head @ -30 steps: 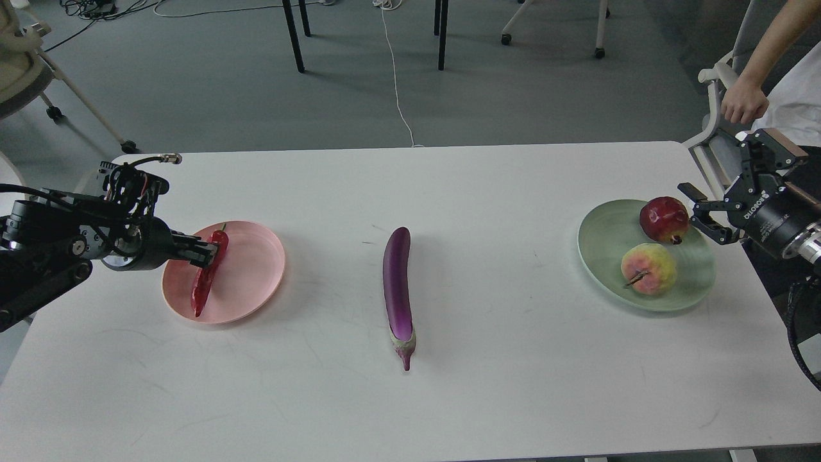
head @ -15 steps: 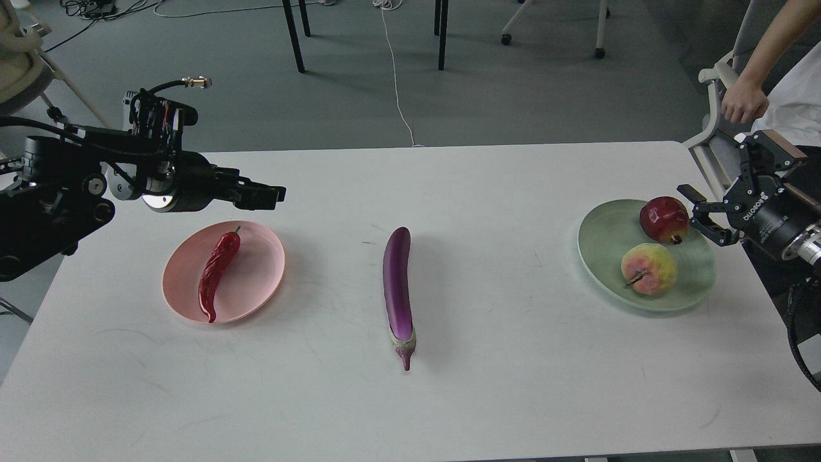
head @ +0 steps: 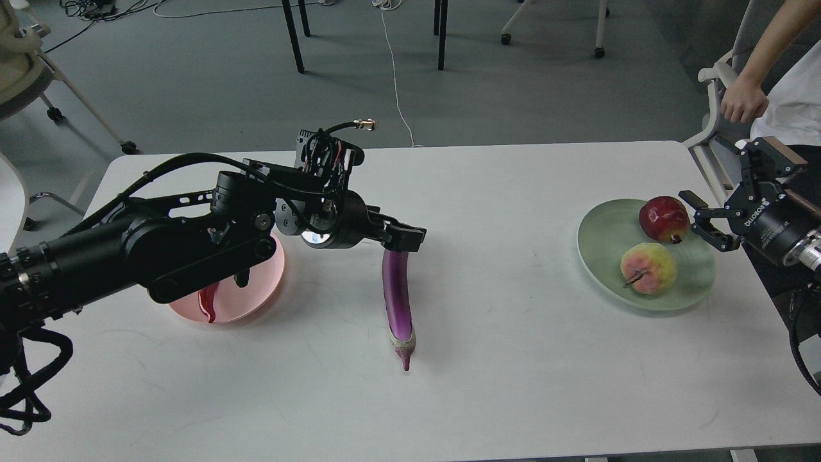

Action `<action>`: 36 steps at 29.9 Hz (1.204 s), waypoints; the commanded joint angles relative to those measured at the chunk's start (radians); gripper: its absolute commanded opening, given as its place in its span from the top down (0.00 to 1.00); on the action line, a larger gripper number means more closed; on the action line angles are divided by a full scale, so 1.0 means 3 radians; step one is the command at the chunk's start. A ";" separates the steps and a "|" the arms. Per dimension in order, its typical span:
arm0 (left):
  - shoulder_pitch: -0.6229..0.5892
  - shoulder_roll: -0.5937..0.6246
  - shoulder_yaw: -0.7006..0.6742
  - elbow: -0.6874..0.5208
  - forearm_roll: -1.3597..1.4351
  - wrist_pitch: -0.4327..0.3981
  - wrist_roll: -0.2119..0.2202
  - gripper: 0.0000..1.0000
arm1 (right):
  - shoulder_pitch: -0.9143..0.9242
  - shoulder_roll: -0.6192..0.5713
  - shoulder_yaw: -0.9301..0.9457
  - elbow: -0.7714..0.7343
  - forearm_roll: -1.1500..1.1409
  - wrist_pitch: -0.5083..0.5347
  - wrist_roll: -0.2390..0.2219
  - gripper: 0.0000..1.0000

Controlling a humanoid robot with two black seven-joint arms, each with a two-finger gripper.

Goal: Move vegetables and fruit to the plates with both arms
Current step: 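Reach the left gripper to the purple eggplant and grasp it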

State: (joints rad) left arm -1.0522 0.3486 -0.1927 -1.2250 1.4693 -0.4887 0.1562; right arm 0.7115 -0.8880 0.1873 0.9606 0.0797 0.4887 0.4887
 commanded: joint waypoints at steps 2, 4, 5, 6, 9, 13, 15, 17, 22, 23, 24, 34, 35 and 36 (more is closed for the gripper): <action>0.0122 -0.0211 0.0013 0.0120 -0.0045 0.0000 0.0210 0.02 | -0.0025 0.0000 0.0005 0.0004 0.0000 0.0000 0.0000 0.01; 0.0128 -0.0247 0.0024 0.0217 -0.0025 0.0000 0.0251 0.02 | -0.0030 0.0000 0.0005 0.0004 0.0000 0.0000 0.0000 0.01; 0.0128 -0.0262 0.0024 0.0263 -0.0025 0.0000 0.0262 0.02 | -0.0035 0.0000 0.0005 0.0004 0.0000 0.0000 0.0000 0.01; 0.0128 -0.0287 0.0024 0.0319 -0.0020 0.0000 0.0277 0.02 | -0.0035 0.0005 0.0005 0.0004 0.0000 0.0000 0.0000 0.01; 0.0123 -0.0308 0.0039 0.0478 -0.0009 0.0000 0.0277 0.02 | -0.0040 0.0005 0.0005 0.0004 0.0000 0.0000 0.0000 0.01; 0.0138 -0.0308 0.0069 0.0530 -0.0009 0.0000 0.0277 0.02 | -0.0060 0.0005 0.0005 -0.0001 0.0000 0.0000 0.0000 0.01; 0.0148 -0.0313 0.0136 0.0530 -0.0040 0.0000 0.0277 0.02 | -0.0060 0.0005 -0.0001 -0.0001 0.0000 0.0000 0.0000 0.01; 0.0153 -0.0339 0.0141 0.0535 -0.0050 0.0000 0.0277 0.02 | -0.0065 0.0005 -0.0016 -0.0001 -0.0005 0.0000 0.0000 0.01; 0.0153 -0.0451 0.0146 0.0555 -0.0050 0.0000 0.0277 0.02 | -0.0081 0.0010 -0.0016 0.0004 -0.0005 0.0000 0.0000 0.01; 0.0158 -0.0472 0.0146 0.0570 -0.0045 0.0000 0.0277 0.02 | -0.0081 0.0010 -0.0016 0.0009 -0.0005 0.0000 0.0000 0.01; 0.0168 -0.0482 0.0151 0.0616 -0.0035 0.0000 0.0272 0.02 | -0.0081 0.0010 -0.0016 0.0004 -0.0005 0.0000 0.0000 0.01; 0.0286 -0.0467 0.0146 0.0703 -0.0050 0.0000 0.0272 0.02 | -0.0086 -0.0006 -0.0026 -0.0016 -0.0035 0.0000 0.0000 0.01; 0.0286 -0.0477 0.0146 0.0703 -0.0055 0.0000 0.0272 0.02 | -0.0091 -0.0006 -0.0026 -0.0016 -0.0056 0.0000 0.0000 0.01; 0.0286 -0.0482 0.0136 0.0703 -0.0060 0.0000 0.0272 0.02 | -0.0091 -0.0006 -0.0026 -0.0016 -0.0071 0.0000 0.0000 0.01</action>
State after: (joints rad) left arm -0.9666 0.2096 -0.1473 -1.0140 1.4553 -0.4887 0.2376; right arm 0.6853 -0.8917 0.1809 0.9562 0.0709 0.4887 0.4887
